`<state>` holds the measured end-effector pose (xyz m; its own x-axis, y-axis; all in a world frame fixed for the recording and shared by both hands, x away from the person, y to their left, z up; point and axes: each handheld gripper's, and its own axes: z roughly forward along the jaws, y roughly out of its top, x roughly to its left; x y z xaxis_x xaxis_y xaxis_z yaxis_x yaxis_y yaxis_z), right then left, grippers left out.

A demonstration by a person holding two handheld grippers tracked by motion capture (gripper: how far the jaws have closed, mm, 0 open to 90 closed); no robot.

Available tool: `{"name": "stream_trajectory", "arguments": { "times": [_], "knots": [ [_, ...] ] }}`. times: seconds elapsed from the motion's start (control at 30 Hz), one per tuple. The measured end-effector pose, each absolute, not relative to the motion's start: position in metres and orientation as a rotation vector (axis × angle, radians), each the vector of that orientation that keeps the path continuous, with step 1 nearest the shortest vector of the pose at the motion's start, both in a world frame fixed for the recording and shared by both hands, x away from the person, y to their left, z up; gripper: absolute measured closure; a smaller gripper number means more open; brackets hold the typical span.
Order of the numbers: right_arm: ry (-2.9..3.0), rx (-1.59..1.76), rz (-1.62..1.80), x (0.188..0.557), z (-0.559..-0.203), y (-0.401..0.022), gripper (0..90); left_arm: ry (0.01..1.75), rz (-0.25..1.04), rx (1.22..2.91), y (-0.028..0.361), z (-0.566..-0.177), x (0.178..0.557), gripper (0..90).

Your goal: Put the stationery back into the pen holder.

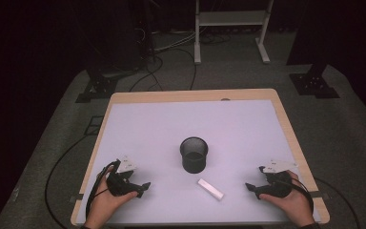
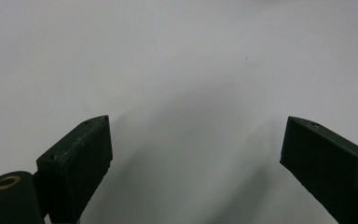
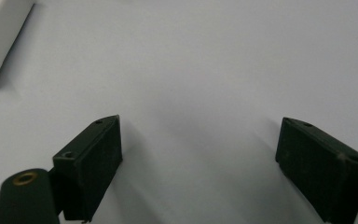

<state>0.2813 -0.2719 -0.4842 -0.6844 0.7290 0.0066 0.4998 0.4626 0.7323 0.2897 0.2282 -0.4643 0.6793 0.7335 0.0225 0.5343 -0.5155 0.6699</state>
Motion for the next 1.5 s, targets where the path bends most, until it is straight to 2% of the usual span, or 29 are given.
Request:
{"name": "stream_trajectory", "arguments": {
  "times": [0.27, 0.37, 0.6, 0.97, 1.5],
  "knots": [
    [2.401, 1.045, 1.058, 0.281, -0.484, -0.272, 15.5, 1.008, 0.427, 2.215, 0.237, -0.474, 0.286, 7.6],
    [2.391, 1.049, 1.070, 0.279, -0.483, -0.272, 24.8, 0.997, 0.443, 2.176, 0.240, -0.478, 0.284, 5.6],
    [2.402, 1.054, 1.069, 0.277, -0.480, -0.270, 32.4, 1.001, 0.449, 2.168, 0.240, -0.479, 0.283, 4.5],
    [2.428, 1.046, 1.129, 0.271, -0.470, -0.259, 36.5, 0.998, 0.450, 2.168, 0.240, -0.479, 0.283, 4.5],
    [2.484, 0.980, 1.191, 0.263, -0.460, -0.233, 34.8, 0.998, 0.450, 2.168, 0.240, -0.480, 0.283, 4.5]
  ]
}}
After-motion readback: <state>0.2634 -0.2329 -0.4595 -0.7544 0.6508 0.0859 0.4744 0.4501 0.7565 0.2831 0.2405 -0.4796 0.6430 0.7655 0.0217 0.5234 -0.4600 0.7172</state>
